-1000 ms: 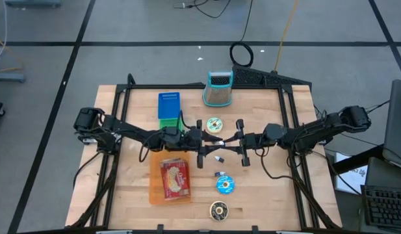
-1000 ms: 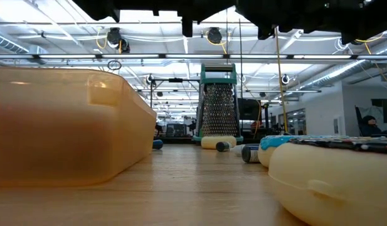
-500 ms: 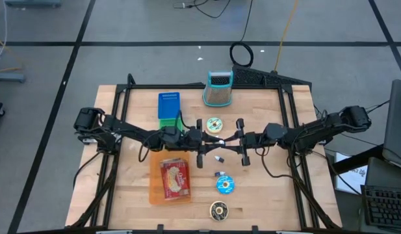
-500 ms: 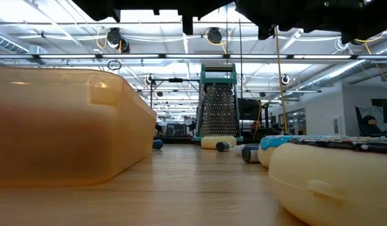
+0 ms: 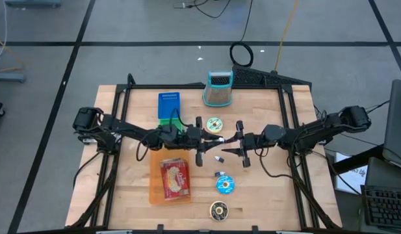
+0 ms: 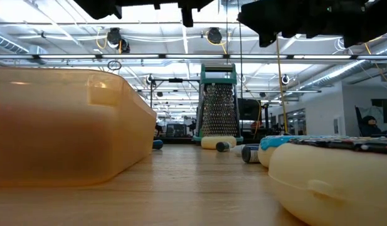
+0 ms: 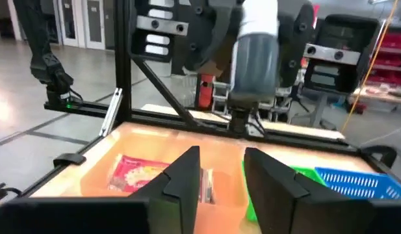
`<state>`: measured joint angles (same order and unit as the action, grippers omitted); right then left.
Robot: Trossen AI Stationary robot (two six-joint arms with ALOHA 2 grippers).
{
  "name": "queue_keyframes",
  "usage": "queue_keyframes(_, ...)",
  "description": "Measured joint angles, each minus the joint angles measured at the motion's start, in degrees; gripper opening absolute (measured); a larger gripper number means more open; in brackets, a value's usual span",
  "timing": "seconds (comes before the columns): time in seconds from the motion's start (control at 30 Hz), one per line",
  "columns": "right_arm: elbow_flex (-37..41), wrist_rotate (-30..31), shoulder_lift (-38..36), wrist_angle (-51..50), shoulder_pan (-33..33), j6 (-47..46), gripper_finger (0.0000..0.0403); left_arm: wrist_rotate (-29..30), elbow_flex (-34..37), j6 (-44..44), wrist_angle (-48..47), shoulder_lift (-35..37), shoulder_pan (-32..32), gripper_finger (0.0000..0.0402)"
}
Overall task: Pick & Place Food Item
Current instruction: Put the green food coloring bottle into the blue bin
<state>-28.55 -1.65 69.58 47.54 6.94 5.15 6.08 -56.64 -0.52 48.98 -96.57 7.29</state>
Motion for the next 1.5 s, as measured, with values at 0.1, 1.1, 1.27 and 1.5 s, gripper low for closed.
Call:
queue_keyframes(0.1,0.0,0.3,0.0,-3.6,-0.6,-1.7,0.0139,0.1,0.0,0.4,-1.0,0.1,0.0,0.0057)
queue_keyframes(1.1,0.1,6.4,-10.1,-29.1,-1.7,-2.3,0.0174,29.4,34.3,-18.0,-4.0,21.6,-8.1,0.0058)
queue_keyframes(1.27,0.1,6.4,-10.1,-29.1,-1.7,-1.9,0.0172,31.5,38.1,-23.1,-3.9,21.6,-8.0,0.0058)
queue_keyframes(1.5,0.1,6.4,-10.1,-29.2,-1.7,-1.7,0.017,26.4,38.3,-31.8,-11.9,21.6,-7.1,0.0058)
